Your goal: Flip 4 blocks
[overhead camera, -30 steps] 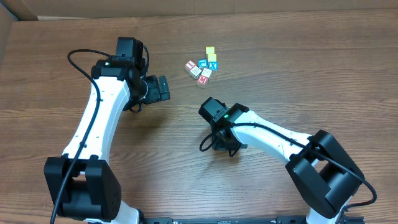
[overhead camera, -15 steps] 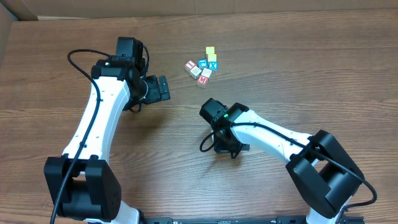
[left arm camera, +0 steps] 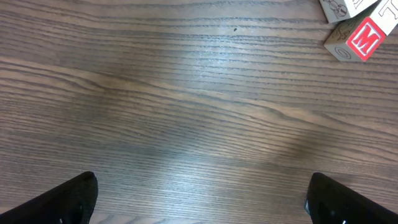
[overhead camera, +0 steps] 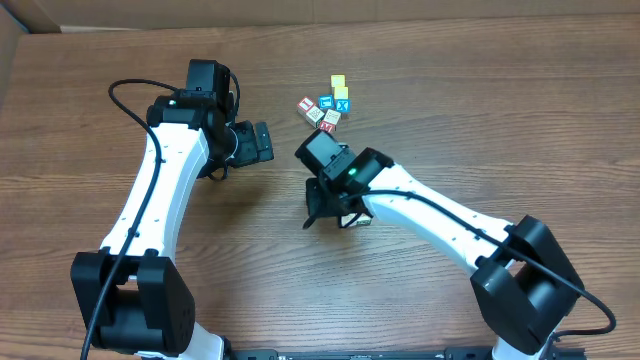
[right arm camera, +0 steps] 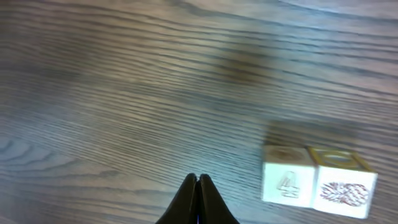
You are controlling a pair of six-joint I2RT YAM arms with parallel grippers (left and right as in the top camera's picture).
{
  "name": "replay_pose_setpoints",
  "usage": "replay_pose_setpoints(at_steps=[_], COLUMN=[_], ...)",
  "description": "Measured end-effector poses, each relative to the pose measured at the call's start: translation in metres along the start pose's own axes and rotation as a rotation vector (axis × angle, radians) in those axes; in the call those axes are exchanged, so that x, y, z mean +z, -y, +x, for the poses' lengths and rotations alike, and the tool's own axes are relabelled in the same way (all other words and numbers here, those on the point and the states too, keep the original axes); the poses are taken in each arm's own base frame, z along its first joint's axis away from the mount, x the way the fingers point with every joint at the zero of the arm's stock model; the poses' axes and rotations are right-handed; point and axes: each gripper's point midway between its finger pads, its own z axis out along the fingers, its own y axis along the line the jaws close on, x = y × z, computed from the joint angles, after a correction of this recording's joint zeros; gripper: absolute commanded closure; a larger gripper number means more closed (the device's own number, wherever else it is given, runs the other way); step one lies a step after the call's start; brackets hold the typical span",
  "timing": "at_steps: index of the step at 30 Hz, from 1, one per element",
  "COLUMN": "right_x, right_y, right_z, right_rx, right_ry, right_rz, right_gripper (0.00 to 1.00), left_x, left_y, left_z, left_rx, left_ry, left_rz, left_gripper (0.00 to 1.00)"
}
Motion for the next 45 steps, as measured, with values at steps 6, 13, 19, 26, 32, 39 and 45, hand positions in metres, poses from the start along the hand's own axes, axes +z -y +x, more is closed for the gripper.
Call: replay_pose_setpoints(at_steps=[6, 13, 19, 26, 32, 39, 45], right_x=[0.013, 0.034, 0.041, 0.040, 0.039, 0.038, 0.037], right_y=[-0.012, -0.002, 0.008, 0.019, 0.023, 0.026, 0.029], right_z=[0.010, 0.021, 0.019, 0.019, 0.016, 0.015, 0.015], right_rx=[-0.067, -0.099, -0.103, -0.108, -0.110, -0.111, -0.114], right_ry=[0.034, 0.024, 0.038, 0.040, 0.059, 0.067, 0.067], right_rz=[0.045, 0.136, 0.189, 0.246, 0.269, 0.284, 0.298], right_gripper=[0.96, 0.96, 0.96, 0.96, 0.96, 0.96, 0.96], left_x=[0.000, 0.000, 0.000, 0.000, 0.000, 0.000, 0.000], left_y=[0.000, 0.000, 0.000, 0.000, 0.000, 0.000, 0.000], left_z=[0.000, 0.000, 0.000, 0.000, 0.000, 0.000, 0.000], left_rx=[0.000, 0.000, 0.000, 0.000, 0.000, 0.000, 0.000], left_ry=[0.000, 0.000, 0.000, 0.000, 0.000, 0.000, 0.000], left_rz=[0.000, 0.000, 0.000, 0.000, 0.000, 0.000, 0.000], left_gripper=[0.00, 0.00, 0.00, 0.00, 0.00, 0.00, 0.00])
